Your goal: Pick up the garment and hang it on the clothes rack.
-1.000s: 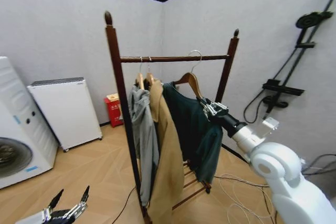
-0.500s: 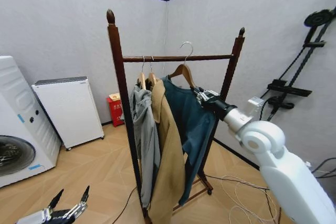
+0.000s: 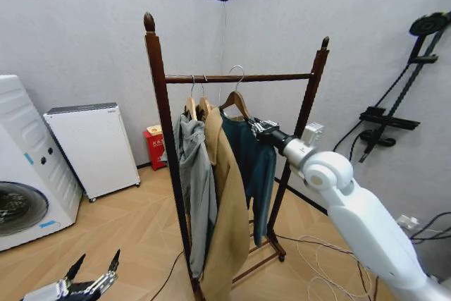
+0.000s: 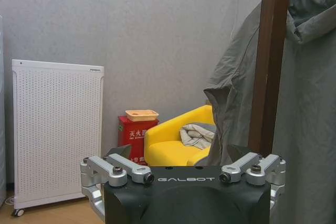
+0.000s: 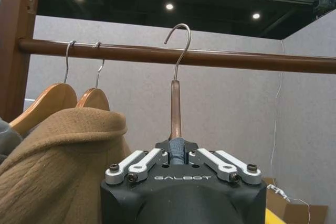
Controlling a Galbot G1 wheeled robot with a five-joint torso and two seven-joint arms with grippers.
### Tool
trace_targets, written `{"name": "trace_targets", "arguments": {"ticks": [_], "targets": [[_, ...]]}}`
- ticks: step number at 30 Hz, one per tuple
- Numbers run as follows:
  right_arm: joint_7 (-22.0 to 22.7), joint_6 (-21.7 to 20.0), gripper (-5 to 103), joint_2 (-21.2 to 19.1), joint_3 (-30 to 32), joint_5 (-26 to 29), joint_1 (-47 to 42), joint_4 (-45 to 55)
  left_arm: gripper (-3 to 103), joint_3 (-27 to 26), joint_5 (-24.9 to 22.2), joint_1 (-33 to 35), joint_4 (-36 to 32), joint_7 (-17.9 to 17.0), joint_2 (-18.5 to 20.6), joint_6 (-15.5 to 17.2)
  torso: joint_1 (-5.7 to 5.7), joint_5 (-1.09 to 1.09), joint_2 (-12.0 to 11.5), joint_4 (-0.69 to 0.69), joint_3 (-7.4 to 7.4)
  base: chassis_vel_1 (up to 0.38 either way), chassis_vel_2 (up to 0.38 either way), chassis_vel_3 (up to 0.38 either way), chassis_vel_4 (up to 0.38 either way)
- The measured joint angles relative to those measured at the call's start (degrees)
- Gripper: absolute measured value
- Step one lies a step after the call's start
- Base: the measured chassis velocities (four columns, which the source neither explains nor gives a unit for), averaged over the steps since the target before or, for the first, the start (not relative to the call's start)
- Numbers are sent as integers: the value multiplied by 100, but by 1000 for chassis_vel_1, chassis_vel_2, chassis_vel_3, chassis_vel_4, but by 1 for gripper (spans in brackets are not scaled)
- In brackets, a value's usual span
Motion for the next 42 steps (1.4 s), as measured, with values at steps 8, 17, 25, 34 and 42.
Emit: {"name": "trace_targets", "arguments": {"ticks": [8, 17, 25, 34, 42], "targets": [[9, -80, 12, 43, -152, -93, 74, -120, 100, 0, 0, 0, 0, 0, 0, 0, 0, 1, 0, 0, 0, 0, 0, 0, 0], [-234, -38, 13, 0, 101, -145, -257, -6, 100, 0, 0, 0, 0, 0, 0, 0, 0, 1, 0, 0, 0, 0, 0, 0, 0], [17, -95, 44, -164, 708, 508, -1009, 903, 100, 0, 0, 0, 0, 0, 0, 0, 0, 1, 1, -1, -1, 0, 0, 0, 0], [984, -369, 77, -476, 1420, 857, -2132, 1945, 100, 0, 0, 0, 0, 0, 0, 0, -1, 0, 2, 0, -1, 0, 0, 0, 0], [1012, -435, 97, -276, 2606, 361, -3680, 1889, 100, 0, 0, 0, 0, 0, 0, 0, -1, 2, 2, 0, -1, 0, 0, 0, 0]]}}
